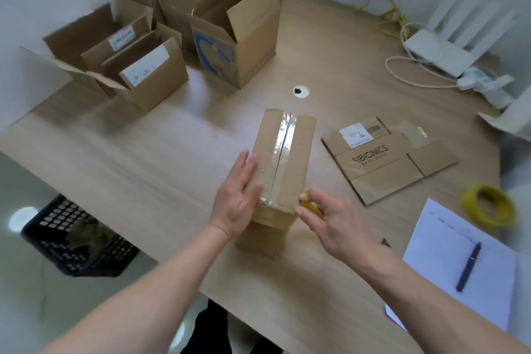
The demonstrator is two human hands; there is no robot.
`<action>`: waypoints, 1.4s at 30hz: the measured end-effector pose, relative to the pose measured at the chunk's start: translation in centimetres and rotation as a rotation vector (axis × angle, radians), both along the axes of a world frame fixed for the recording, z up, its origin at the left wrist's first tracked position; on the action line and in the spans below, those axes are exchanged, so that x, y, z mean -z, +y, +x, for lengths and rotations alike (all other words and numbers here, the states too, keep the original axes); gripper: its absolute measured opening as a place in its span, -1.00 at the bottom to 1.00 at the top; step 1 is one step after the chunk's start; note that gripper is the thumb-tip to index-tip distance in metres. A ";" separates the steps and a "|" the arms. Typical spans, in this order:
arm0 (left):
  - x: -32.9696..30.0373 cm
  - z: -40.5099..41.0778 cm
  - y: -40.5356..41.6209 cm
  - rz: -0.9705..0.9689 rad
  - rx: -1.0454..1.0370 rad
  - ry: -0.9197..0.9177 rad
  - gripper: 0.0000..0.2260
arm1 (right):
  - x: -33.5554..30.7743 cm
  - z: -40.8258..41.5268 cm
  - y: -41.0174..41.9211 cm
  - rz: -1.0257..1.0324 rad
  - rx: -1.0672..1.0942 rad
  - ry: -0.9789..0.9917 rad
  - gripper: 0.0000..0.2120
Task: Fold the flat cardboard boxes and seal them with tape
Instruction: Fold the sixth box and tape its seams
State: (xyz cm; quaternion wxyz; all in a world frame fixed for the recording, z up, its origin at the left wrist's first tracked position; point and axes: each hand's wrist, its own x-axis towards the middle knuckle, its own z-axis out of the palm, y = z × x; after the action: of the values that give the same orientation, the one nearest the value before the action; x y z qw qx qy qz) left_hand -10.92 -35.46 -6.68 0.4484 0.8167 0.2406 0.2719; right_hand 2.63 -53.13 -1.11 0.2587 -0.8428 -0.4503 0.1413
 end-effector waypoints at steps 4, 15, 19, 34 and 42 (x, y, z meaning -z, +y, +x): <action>-0.2 1.9 -2.6 -0.647 -0.342 -0.099 -0.61 | -0.2 -0.3 0.0 -0.022 0.041 0.069 -0.77; -2.8 2.9 5.1 -0.154 -0.028 0.510 -0.55 | -0.5 -3.9 1.9 -0.044 0.245 0.356 -0.78; -4.1 4.5 5.5 -0.018 -0.171 0.682 -0.42 | -0.5 -5.2 2.8 -0.001 0.381 0.435 -0.73; -4.4 0.4 -7.0 -1.661 -0.214 0.021 -0.75 | -0.6 -6.4 2.3 -0.023 0.368 0.384 -0.64; -4.0 1.6 -8.3 -1.703 -0.374 -0.077 -0.78 | -0.7 -4.5 1.7 -0.073 0.264 0.341 -0.73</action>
State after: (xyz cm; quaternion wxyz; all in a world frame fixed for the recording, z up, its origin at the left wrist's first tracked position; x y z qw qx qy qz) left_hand -9.33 -43.71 -2.64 0.8622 0.1413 0.4768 0.0963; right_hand -1.90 -51.44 -0.40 0.3167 -0.8670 -0.2805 0.2632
